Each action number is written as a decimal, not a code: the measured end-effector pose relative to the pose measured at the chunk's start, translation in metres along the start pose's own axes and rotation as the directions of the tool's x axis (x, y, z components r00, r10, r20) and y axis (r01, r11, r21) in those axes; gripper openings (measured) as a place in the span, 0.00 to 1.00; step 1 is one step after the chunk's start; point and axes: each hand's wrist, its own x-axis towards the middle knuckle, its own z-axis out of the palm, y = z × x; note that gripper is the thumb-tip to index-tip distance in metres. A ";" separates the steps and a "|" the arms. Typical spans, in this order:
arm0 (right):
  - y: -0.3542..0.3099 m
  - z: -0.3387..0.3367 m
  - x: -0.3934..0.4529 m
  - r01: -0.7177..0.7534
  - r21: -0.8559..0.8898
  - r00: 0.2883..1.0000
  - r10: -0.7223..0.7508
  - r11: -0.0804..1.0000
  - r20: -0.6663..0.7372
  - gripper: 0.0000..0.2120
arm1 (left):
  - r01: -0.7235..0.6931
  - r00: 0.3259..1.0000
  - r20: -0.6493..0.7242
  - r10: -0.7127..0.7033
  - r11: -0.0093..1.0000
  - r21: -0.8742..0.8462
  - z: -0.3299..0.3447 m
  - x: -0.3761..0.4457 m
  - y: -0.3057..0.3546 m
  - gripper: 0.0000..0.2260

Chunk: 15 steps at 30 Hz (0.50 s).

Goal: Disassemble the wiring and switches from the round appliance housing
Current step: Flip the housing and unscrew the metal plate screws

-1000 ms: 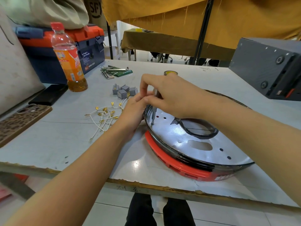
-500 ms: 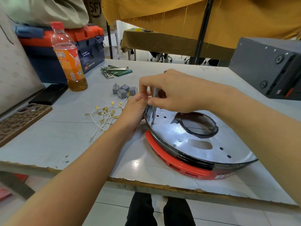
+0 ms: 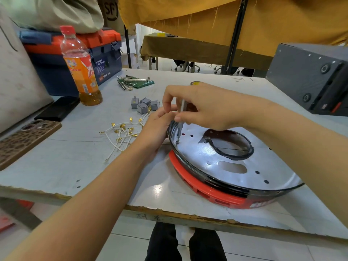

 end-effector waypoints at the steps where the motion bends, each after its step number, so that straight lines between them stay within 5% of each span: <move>1: 0.001 -0.001 0.000 -0.006 -0.001 1.000 0.006 1.000 0.014 0.06 | 0.004 1.000 -0.002 -0.004 1.000 0.002 0.000 0.000 -0.001 0.10; 9: 0.005 0.013 0.002 -0.048 -0.126 0.976 0.020 0.991 -0.215 0.09 | 0.012 0.999 -0.036 -0.011 1.000 0.014 -0.003 0.003 -0.007 0.12; 15: 0.008 0.010 0.000 0.000 0.024 0.988 0.004 1.000 -0.154 0.03 | 0.019 1.000 -0.010 -0.019 1.000 -0.024 -0.002 0.003 -0.007 0.10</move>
